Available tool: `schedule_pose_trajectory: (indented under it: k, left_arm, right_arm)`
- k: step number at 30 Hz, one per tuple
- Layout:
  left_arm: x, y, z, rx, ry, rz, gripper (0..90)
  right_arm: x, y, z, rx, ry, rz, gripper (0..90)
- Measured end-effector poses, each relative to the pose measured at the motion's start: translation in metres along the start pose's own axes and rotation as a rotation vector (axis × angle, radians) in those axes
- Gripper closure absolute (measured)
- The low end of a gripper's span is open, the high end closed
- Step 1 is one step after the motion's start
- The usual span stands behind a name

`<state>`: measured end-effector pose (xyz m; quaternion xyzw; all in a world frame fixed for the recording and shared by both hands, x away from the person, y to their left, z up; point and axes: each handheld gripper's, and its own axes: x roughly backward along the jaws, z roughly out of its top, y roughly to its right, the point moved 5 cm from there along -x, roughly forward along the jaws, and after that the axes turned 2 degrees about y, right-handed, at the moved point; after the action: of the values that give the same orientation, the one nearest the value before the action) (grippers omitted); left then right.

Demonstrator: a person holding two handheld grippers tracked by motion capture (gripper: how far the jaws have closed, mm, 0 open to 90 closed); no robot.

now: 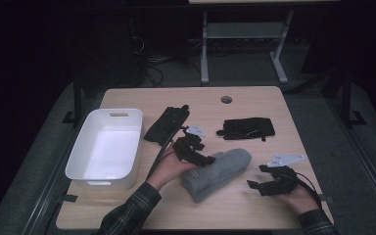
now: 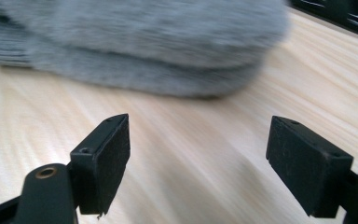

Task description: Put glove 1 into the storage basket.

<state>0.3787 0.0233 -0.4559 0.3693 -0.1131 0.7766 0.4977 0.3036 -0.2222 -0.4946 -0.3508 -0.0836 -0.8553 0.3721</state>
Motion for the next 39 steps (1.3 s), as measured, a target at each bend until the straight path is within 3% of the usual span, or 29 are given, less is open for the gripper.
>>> schedule_pose_trajectory:
  k: [2, 7, 14, 21, 23, 29, 33, 36, 39]
  left_arm:
    - [-0.002, 0.0, -0.002, -0.019, -0.026, -0.006, 28.7]
    - [-0.012, 0.008, -0.006, -0.008, -0.047, -0.025, 26.5]
    - [-0.025, 0.01, -0.014, -0.024, -0.092, -0.033, 21.6]
    - [-0.033, 0.007, -0.021, 0.001, -0.139, -0.082, 20.5]
    - [-0.034, 0.008, -0.022, 0.0, -0.142, -0.117, 28.0]
    - [-0.035, 0.015, -0.023, -0.037, -0.161, -0.172, 43.2]
    - [-0.036, 0.019, -0.023, -0.084, -0.163, -0.17, 52.3]
    - [-0.036, 0.022, -0.023, -0.087, -0.166, -0.174, 63.7]
    - [-0.035, 0.024, -0.022, -0.098, -0.173, -0.174, 68.6]
  right_arm:
    - [0.001, 0.006, -0.002, -0.017, 0.005, -0.02, 18.6]
    - [0.004, 0.019, -0.004, -0.033, 0.011, -0.078, 15.7]
    - [0.003, 0.027, -0.006, -0.047, 0.001, -0.109, 15.3]
    - [0.0, 0.034, -0.007, -0.055, 0.0, -0.147, 14.3]
    - [-0.003, 0.041, -0.006, -0.053, 0.008, -0.19, 13.7]
    - [-0.008, 0.05, -0.007, -0.07, 0.007, -0.222, 13.6]
    - [-0.012, 0.053, -0.01, -0.073, -0.005, -0.233, 13.3]
    - [-0.012, 0.054, -0.01, -0.079, 0.003, -0.232, 13.2]
    - [-0.013, 0.055, -0.01, -0.086, 0.016, -0.23, 12.7]
